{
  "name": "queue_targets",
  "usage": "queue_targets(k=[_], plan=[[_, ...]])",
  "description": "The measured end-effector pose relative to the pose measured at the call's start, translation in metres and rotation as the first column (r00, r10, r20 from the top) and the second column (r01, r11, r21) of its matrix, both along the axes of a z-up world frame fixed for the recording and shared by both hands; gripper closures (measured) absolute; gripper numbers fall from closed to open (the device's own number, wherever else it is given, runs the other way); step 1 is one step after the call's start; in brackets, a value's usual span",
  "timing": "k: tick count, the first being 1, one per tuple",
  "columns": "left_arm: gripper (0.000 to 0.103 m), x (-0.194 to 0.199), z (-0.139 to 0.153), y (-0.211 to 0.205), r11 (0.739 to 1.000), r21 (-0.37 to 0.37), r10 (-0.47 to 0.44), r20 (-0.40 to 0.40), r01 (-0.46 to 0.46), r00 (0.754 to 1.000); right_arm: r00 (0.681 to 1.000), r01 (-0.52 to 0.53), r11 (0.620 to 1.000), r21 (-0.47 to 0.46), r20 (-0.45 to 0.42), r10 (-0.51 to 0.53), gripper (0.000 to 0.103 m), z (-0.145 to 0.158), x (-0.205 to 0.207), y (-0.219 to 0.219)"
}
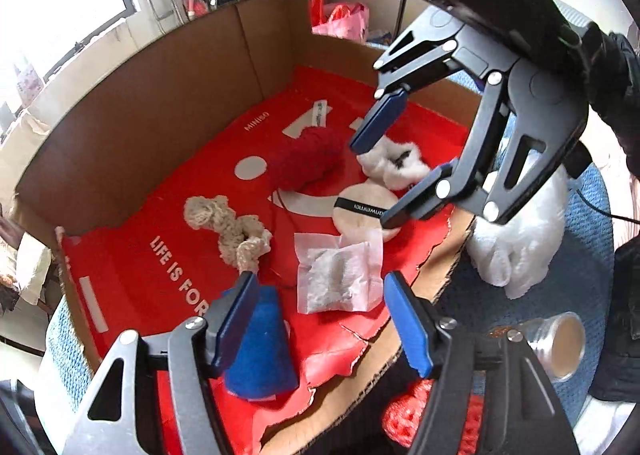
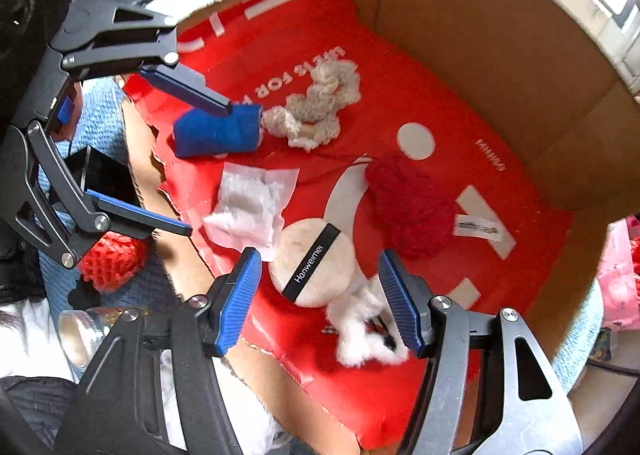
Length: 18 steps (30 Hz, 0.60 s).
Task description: Organize soft objects
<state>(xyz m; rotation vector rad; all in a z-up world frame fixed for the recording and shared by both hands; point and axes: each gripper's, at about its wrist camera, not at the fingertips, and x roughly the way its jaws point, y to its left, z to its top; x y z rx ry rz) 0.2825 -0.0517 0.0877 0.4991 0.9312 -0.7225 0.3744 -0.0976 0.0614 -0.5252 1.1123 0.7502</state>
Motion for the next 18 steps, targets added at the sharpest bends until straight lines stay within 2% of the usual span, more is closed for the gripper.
queue_targets(k=[5, 9, 14, 18], plan=[[0.022, -0.017, 0.018, 0.014, 0.998, -0.041, 0.047, 0.047, -0.045, 0.998, 0.996, 0.062, 0.997, 0.044, 0.061, -0.065, 0.037, 0.027, -0.012, -0.016], [0.012, -0.03, 0.034, 0.031, 0.988, -0.102, 0.122, 0.07, -0.114, 0.99, 0.983, 0.147, 0.985, 0.09, 0.1, -0.156, 0.035, 0.045, -0.023, -0.041], [0.01, -0.042, 0.049, 0.056, 0.957, -0.204, 0.223, 0.054, -0.207, 0.973, 0.957, 0.248, 0.956, 0.157, 0.114, -0.267, 0.034, 0.064, -0.035, -0.073], [0.003, -0.057, 0.06, 0.075, 0.914, -0.295, 0.309, 0.056, -0.28, 0.949, 0.929, 0.313, 0.926, 0.21, 0.133, -0.344, 0.031, 0.078, -0.059, -0.097]])
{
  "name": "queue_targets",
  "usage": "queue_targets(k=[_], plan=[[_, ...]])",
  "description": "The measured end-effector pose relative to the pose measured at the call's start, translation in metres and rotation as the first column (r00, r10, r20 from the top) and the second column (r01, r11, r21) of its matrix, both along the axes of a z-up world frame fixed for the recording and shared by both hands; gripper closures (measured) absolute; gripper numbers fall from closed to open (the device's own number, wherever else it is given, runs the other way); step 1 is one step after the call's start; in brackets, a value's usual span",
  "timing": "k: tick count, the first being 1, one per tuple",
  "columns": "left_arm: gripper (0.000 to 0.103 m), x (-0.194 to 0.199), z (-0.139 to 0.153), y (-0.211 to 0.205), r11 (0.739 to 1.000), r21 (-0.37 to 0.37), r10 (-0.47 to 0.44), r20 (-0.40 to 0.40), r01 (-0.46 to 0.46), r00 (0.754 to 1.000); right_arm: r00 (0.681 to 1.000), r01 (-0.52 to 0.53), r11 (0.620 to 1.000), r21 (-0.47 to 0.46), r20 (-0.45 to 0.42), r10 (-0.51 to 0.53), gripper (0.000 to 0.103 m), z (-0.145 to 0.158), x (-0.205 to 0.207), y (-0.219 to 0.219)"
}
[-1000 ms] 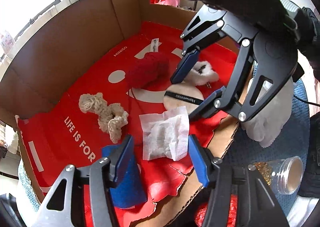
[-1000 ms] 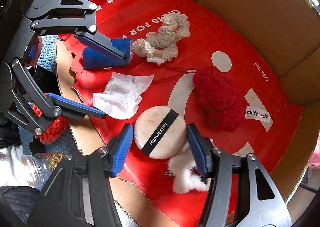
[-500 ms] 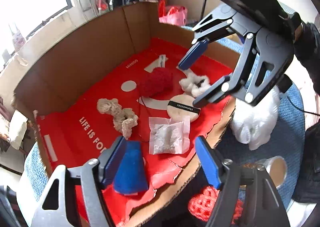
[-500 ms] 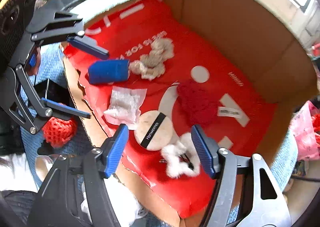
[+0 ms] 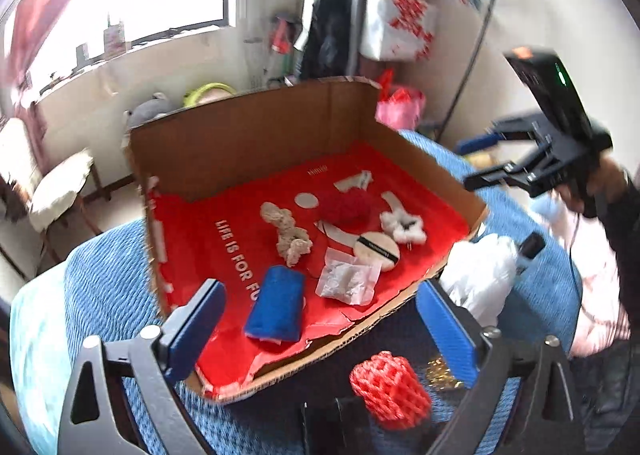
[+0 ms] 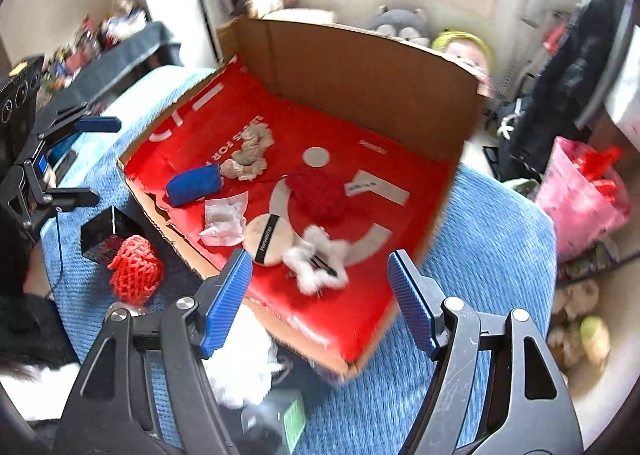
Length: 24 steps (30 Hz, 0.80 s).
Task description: Organize soft objects
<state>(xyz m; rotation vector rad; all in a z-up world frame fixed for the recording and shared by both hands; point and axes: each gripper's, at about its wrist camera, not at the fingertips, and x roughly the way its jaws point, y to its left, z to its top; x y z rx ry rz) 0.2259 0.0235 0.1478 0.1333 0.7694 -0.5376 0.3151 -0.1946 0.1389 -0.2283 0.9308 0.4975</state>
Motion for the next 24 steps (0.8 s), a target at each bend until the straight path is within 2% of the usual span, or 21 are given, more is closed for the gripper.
queue_targets(k=[6, 11, 19, 24], plan=[[0.0, -0.031, 0.011, 0.023, 0.992, -0.073, 0.103, 0.055, -0.099, 0.993, 0.994, 0.076, 0.996, 0.052, 0.069, -0.08, 0.027, 0.015, -0.043, -0.027], [0.0, -0.064, 0.011, 0.035, 0.982, -0.089, 0.176, 0.102, -0.167, 0.979, 0.982, 0.127, 0.989, 0.081, 0.132, -0.137, 0.02, 0.02, -0.087, -0.037], [0.0, -0.126, 0.008, 0.045, 0.955, -0.126, 0.292, 0.218, -0.27, 0.931, 0.946, 0.233, 0.958, 0.169, 0.191, -0.263, 0.02, 0.007, -0.159, -0.053], [0.0, -0.16, 0.001, 0.045, 0.941, -0.174, 0.329, 0.255, -0.291, 0.909, 0.913, 0.291, 0.934, 0.209, 0.232, -0.337, 0.019, -0.01, -0.201, -0.054]])
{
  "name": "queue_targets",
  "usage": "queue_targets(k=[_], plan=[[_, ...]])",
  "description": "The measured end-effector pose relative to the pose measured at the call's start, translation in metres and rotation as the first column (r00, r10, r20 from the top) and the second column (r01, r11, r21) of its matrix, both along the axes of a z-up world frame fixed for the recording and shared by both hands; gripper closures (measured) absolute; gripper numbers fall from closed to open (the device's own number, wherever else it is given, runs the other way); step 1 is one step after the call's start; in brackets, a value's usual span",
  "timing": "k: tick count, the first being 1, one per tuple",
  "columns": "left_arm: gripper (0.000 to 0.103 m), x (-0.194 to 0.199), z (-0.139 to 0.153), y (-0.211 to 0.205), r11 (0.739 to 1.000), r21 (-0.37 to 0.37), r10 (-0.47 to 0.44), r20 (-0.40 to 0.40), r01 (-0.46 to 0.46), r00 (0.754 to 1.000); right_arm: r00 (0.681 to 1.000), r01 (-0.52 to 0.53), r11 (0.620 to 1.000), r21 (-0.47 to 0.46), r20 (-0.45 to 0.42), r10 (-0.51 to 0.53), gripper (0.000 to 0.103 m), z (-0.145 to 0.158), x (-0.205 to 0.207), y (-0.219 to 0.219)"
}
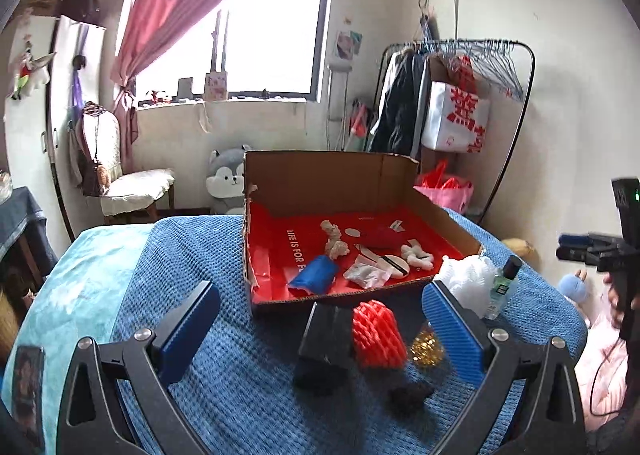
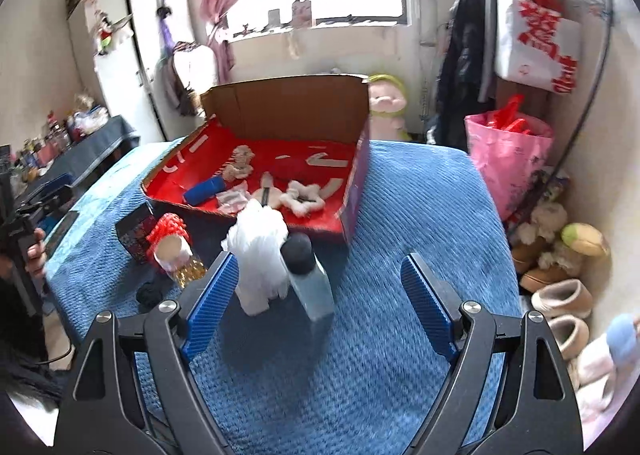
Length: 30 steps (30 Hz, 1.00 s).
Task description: Organize soft objects
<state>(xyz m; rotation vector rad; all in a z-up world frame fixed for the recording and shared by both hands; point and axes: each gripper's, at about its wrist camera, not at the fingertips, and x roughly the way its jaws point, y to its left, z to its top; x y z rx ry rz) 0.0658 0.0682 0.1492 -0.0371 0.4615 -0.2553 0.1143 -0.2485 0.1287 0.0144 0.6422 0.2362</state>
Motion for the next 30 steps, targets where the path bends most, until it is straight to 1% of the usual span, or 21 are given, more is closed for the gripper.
queue_targets(k=[5, 8, 12, 17, 19, 25, 30], plan=[[0.0, -0.024, -0.016, -0.007, 0.999, -0.001, 0.038, 0.022, -0.037, 0.999, 0.996, 0.066, 0.998, 0.016, 0.063, -0.066, 0.019, -0.021, -0.033, 0.011], [0.0, -0.03, -0.025, -0.011, 0.999, -0.019, 0.043, 0.008, -0.043, 0.999, 0.991, 0.093, 0.995, 0.037, 0.097, -0.096, 0.014, -0.032, -0.046, 0.021], [0.0, -0.036, -0.038, -0.02, 0.998, -0.014, 0.058, 0.002, -0.058, 0.998, 0.983, 0.108, 0.992, 0.059, 0.142, -0.116, 0.014, -0.042, -0.057, 0.036], [0.0, -0.04, -0.052, -0.027, 0.996, -0.005, 0.087, -0.001, -0.087, 0.996, 0.976, 0.113, 0.993, 0.018, 0.186, -0.115, 0.013, -0.054, -0.059, 0.06], [0.0, -0.041, -0.056, -0.03, 0.996, -0.007, 0.092, 0.002, -0.092, 0.996, 0.977, 0.108, 0.994, 0.011, 0.187, -0.108, 0.013, -0.06, -0.059, 0.07], [0.0, -0.044, -0.069, -0.045, 0.994, 0.032, 0.1, 0.017, -0.101, 0.995, 0.975, 0.104, 0.995, 0.008, 0.194, -0.104, 0.013, -0.078, -0.056, 0.093], [0.0, -0.047, -0.077, -0.059, 0.993, 0.065, 0.093, 0.033, -0.095, 0.995, 0.98, 0.094, 0.996, 0.006, 0.177, -0.093, 0.013, -0.092, -0.052, 0.105]])
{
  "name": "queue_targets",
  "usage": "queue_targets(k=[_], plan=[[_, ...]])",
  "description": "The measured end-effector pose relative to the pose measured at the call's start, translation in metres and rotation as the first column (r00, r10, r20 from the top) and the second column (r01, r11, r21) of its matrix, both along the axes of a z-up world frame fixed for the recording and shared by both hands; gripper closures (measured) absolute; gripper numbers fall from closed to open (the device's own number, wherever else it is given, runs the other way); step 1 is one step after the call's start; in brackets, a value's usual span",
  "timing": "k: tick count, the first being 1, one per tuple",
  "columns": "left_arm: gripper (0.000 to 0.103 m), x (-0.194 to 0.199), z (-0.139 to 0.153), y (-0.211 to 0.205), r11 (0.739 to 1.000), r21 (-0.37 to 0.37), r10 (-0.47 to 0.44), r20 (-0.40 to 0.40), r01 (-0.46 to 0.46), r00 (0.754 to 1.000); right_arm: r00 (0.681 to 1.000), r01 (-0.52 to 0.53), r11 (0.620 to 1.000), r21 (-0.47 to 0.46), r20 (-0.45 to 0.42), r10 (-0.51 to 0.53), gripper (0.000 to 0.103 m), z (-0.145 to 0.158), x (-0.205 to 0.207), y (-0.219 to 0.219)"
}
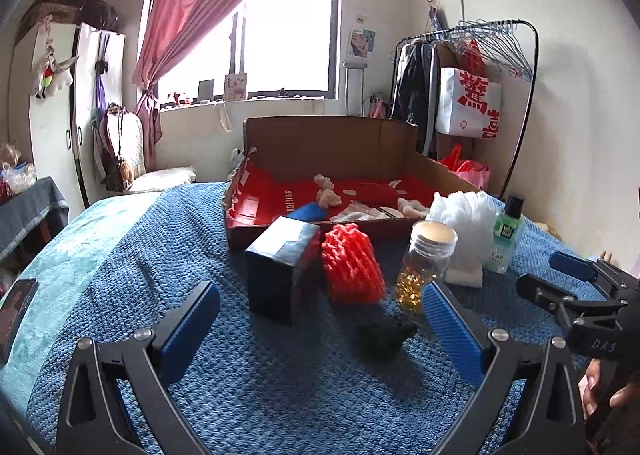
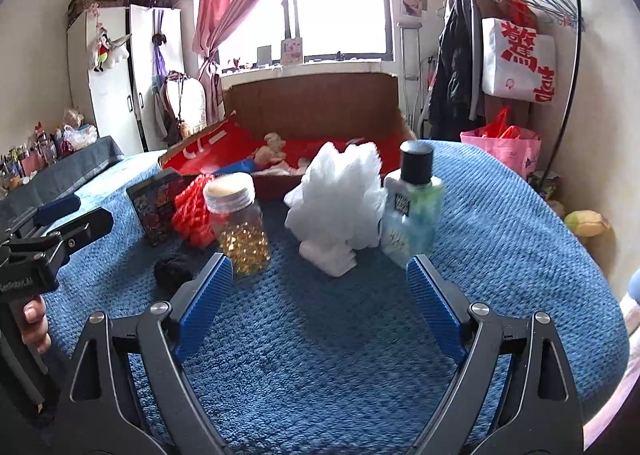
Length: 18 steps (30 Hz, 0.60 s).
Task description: Organize soft objects
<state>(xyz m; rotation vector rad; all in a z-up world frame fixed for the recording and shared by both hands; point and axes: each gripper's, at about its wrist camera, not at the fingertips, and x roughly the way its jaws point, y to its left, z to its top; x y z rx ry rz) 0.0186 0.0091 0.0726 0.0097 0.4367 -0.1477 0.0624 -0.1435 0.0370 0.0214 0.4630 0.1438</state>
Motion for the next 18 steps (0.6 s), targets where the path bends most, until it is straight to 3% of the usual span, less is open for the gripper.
queue_targets(k=[18], plan=[[0.0, 0.014, -0.023, -0.021, 0.998, 0.009, -0.061, -0.108, 0.063, 0.992, 0.998, -0.01, 1.0, 0.01, -0.059, 0.01, 0.013, -0.014, 0.013, 0.002]])
